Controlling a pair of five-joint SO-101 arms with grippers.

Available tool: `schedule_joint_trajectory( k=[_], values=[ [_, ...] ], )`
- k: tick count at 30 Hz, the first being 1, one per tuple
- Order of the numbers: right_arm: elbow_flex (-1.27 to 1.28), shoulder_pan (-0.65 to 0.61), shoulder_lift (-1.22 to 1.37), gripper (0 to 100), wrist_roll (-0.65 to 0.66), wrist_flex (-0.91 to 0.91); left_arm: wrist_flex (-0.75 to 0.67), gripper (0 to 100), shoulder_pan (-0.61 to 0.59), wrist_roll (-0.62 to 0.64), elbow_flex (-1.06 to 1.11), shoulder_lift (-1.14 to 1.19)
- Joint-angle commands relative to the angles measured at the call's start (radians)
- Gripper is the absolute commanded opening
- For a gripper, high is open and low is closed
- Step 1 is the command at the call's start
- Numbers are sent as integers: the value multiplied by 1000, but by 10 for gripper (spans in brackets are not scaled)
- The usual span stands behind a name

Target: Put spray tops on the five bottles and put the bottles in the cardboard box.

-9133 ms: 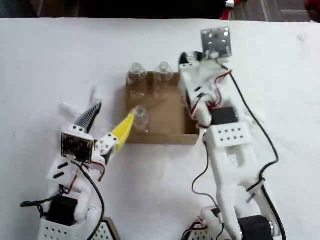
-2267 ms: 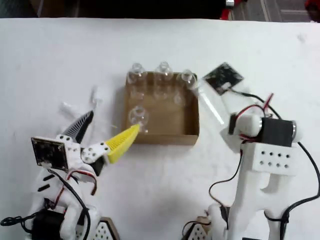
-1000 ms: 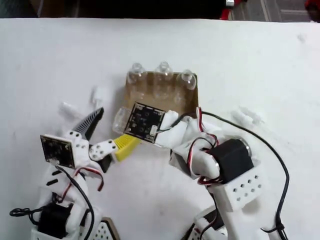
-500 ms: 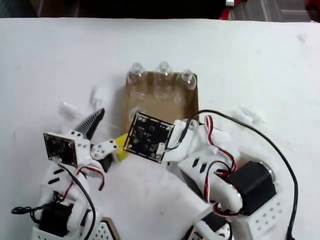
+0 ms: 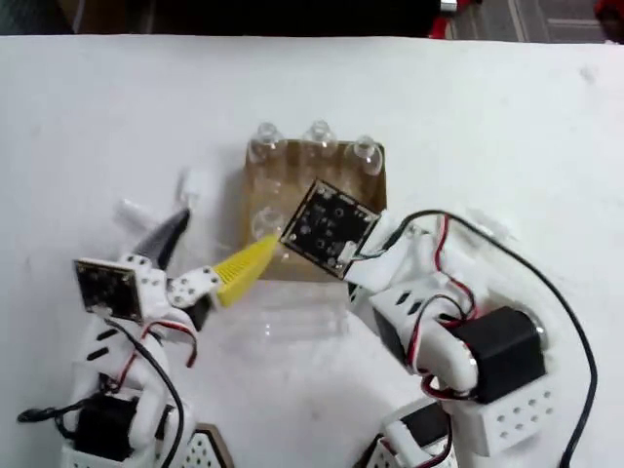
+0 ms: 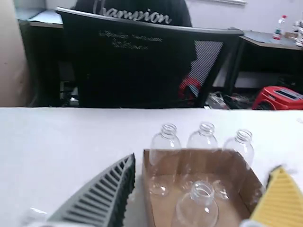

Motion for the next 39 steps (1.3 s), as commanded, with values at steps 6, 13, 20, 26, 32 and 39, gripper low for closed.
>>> schedule_joint_trajectory(
  k=[6, 13, 20, 26, 32, 39],
  values=[
    [356, -262, -44, 19, -101, -228, 133, 400, -383, 12, -210, -7],
    [532, -331, 88, 123, -138, -447, 20, 400, -796, 3, -247, -7],
    [509, -484, 249, 136, -143, -584, -66, 400, -1033, -288, -141, -7],
    [413, -530, 501, 140, -133, -613, -176, 400, -1119, -399, 43, -7],
    [350, -559, 713, 248, -133, -639, -301, 400, -1201, -410, 181, -7],
    [292, -558, 860, 227, -83, -651, -488, 400, -1211, -405, 345, -5]
  ],
)
